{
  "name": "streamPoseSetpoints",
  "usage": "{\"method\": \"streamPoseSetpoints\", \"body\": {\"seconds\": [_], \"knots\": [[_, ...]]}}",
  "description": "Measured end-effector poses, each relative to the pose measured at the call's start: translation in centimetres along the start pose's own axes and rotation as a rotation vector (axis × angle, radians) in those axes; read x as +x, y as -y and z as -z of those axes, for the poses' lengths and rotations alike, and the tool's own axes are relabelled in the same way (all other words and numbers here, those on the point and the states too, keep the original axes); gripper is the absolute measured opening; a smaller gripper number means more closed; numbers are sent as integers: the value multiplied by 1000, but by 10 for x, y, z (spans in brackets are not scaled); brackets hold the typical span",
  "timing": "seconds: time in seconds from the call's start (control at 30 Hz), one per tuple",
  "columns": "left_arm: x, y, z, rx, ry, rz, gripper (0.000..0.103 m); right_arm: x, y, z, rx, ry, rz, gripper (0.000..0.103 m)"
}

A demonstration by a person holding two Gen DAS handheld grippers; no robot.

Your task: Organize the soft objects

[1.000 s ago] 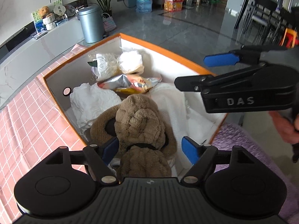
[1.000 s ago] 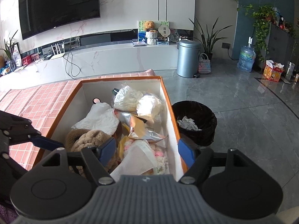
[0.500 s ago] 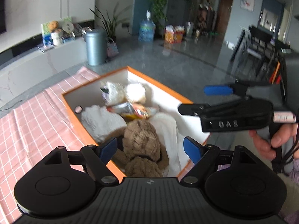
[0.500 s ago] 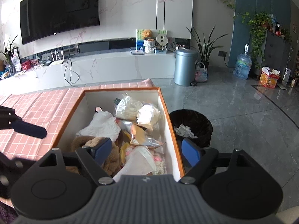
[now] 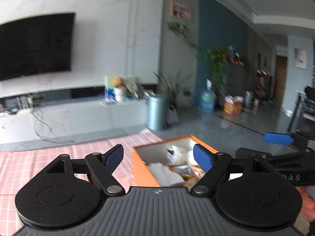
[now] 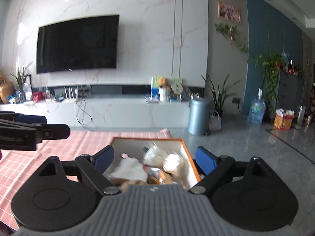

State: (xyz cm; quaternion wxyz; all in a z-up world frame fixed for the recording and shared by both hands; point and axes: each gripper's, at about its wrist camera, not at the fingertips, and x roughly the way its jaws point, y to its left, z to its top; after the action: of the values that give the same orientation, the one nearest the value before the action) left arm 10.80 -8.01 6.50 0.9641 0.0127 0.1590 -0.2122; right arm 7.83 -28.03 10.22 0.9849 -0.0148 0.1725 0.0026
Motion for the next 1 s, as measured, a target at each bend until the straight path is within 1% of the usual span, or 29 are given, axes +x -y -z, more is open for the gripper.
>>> {"method": "streamPoseSetpoints", "body": {"seconds": [0.1, 0.17, 0.2, 0.27, 0.37, 0.4, 0.47, 0.57, 0.63, 0.7, 0.73, 0.77, 0.83, 0.93, 1.0], "knots": [[-10, 0, 5, 3, 42, -39, 94, -10, -15, 3, -12, 41, -7, 89], [-16, -1, 10, -10, 58, -54, 94, -16, -24, 7, -18, 62, 0, 94], [-19, -2, 14, -20, 70, -68, 94, -18, -27, 9, -18, 67, 4, 99], [-24, -4, 23, -31, 80, -107, 94, -22, -32, 14, -7, 71, 6, 100], [-29, -2, 37, -13, 62, -180, 94, -24, -38, 23, 15, 53, 15, 100], [-32, -3, 41, -6, 62, -195, 95, -25, -39, 26, 22, 45, 14, 100], [-36, -1, 50, 4, 69, -252, 95, -25, -43, 35, 25, 29, 15, 100], [-34, 1, 57, 7, 53, -301, 95, -23, -50, 47, 27, 7, 36, 100], [-33, 2, 62, 4, 49, -302, 95, -21, -53, 54, 36, -2, 49, 100], [-34, -1, 65, -25, 52, -283, 95, -20, -56, 61, 43, 4, 62, 100], [-34, -1, 67, -32, 53, -274, 98, -20, -57, 65, 41, 9, 67, 100], [-35, -1, 71, -31, 51, -267, 103, -20, -58, 68, 38, 13, 71, 100], [-34, -4, 74, -48, 38, -290, 103, -19, -61, 75, 27, 18, 73, 100], [-33, -13, 77, -90, 16, -276, 103, -18, -59, 85, 23, 22, 85, 100], [-32, -15, 82, -92, -1, -293, 103, -17, -58, 89, 28, 14, 86, 100]]}}
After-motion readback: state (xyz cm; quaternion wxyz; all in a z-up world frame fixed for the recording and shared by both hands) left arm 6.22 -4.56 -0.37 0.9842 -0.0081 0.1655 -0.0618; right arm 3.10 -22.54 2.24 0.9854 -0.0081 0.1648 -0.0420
